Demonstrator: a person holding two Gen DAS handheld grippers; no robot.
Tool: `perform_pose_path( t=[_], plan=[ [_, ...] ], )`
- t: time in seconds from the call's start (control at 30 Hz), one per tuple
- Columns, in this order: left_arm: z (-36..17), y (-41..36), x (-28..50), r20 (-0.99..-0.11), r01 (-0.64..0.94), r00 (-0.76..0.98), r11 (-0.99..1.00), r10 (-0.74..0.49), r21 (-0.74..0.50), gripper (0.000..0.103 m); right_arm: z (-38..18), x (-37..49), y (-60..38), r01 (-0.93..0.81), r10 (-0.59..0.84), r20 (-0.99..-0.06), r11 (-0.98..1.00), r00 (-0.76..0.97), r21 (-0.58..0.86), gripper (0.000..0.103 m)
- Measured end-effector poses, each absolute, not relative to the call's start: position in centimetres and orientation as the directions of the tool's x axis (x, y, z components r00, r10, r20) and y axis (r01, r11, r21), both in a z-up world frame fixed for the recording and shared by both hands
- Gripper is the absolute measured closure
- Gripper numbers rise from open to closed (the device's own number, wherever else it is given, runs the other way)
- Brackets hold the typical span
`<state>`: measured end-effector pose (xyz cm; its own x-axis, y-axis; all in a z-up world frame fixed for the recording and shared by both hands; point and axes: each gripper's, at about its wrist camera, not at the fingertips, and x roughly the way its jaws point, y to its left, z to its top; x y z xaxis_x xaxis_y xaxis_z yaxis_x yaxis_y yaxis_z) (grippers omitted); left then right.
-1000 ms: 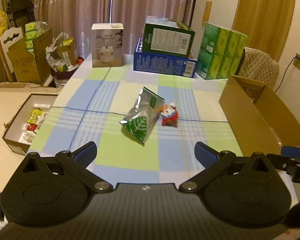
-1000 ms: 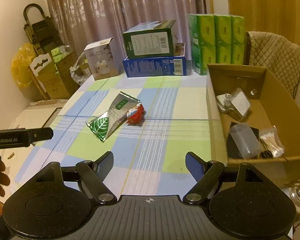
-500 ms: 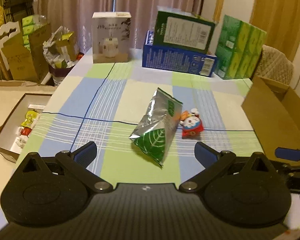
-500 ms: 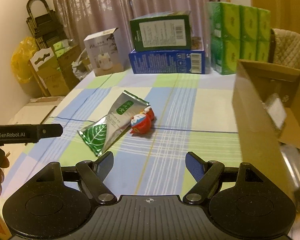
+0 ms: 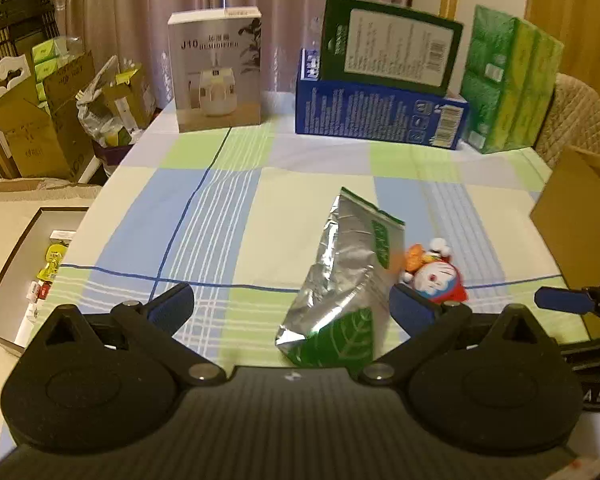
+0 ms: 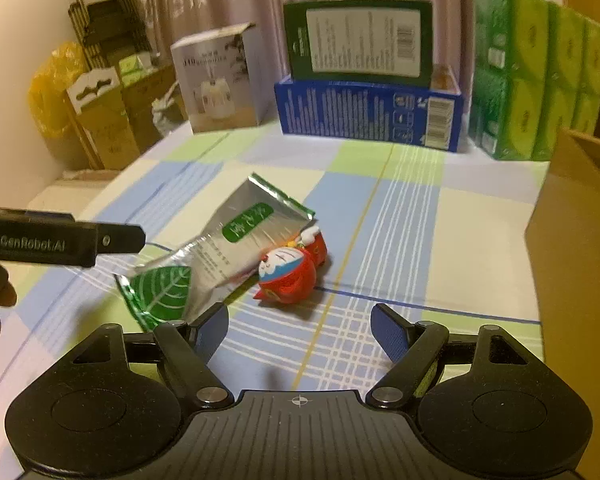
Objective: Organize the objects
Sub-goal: 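Grasp the silver tea bag with the left tool while the right tool grasps the red Doraemon figure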
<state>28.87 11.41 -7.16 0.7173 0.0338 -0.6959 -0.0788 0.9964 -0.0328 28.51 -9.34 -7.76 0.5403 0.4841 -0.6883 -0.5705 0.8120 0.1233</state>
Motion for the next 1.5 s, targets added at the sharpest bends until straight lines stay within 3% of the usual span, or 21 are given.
perform_pose_path(
  t=[0.4,0.7,0.83,1.1,1.37,1.5],
  plan=[
    [-8.6,13.6,31.0,-0.704,-0.155,0.71,0.982,0.033,-0.111,0.001,-9.9,32.0,-7.0,-0.592,0.514,-0.679,0.793,0.524,0.143,0.029],
    [-9.2,13.9,31.5,-0.714,-0.128,0.699,0.989,0.04,-0.069,0.001,-11.6,33.6,-5.2,-0.607,0.512,-0.684,0.785,0.519,0.128,0.047],
    [-9.6,13.8,31.9,-0.717,-0.1,0.697,0.992,0.018,-0.072,0.001,-12.0,34.0,-5.4,-0.608,0.514,-0.696,0.782,0.5,0.141,0.06],
    [-10.2,11.4,34.1,-0.728,0.033,0.68,0.996,-0.086,-0.086,0.001,-10.6,34.4,-8.1,-0.537,0.447,-0.735,0.833,0.509,0.134,0.061],
    [-12.0,8.0,37.4,-0.818,0.163,0.562,0.986,-0.123,-0.036,0.003,-10.5,34.9,-10.5,-0.488,0.413,-0.742,0.862,0.527,0.133,0.061],
    [-13.3,6.8,38.3,-0.849,0.198,0.518,0.98,-0.106,-0.002,0.016,-10.3,34.9,-10.8,-0.485,0.413,-0.746,0.863,0.522,0.138,0.061]
  ],
)
